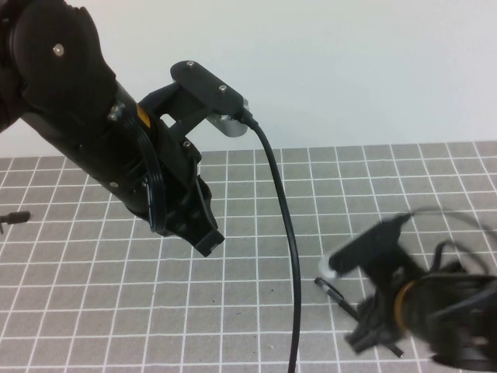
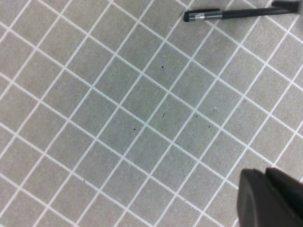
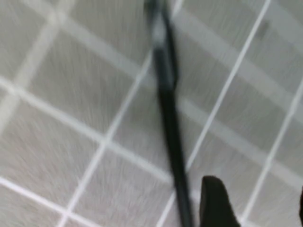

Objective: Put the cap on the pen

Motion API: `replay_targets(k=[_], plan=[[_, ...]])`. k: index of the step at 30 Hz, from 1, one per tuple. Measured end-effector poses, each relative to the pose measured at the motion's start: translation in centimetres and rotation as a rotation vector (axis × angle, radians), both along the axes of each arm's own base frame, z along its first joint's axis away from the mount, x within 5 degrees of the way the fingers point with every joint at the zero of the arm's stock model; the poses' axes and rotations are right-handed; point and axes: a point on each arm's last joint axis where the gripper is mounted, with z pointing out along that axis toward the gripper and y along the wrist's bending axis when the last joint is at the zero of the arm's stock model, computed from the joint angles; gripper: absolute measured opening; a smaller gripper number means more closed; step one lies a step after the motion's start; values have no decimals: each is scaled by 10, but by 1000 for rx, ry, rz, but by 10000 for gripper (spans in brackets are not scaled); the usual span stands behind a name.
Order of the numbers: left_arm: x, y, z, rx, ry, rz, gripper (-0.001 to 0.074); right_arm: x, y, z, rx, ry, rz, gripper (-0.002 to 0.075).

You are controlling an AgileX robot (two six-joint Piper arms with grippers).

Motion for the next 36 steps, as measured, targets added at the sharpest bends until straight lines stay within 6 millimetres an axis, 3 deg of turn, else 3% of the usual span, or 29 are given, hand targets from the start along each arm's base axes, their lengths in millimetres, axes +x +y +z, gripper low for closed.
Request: replay_targets(k=[4, 8, 12, 15, 20, 29, 32, 36], plan=[[0, 0, 0, 0, 0, 0, -1, -8, -11, 53, 80, -159, 48, 365], [0, 0, 0, 0, 0, 0, -1, -27, -38, 118, 154, -379, 72, 338], [0, 0, 0, 0, 0, 0, -1, -50, -78, 165, 135, -566, 23, 188], [-1, -1, 0, -10, 9, -1, -1, -66, -103, 184, 128, -632, -46, 58], [-3, -5, 1, -59, 38, -9, -1, -81, -122, 191, 158, -674, -76, 6], [5, -16, -4, -214, -4, 53, -1, -84, -123, 152, 121, -648, -40, -1], [8, -20, -13, -277, -21, 76, -1, -88, -123, 140, 210, -655, -42, -1], [8, -22, -27, -291, -22, 81, -1, -101, -129, 140, 345, -733, 7, -1]])
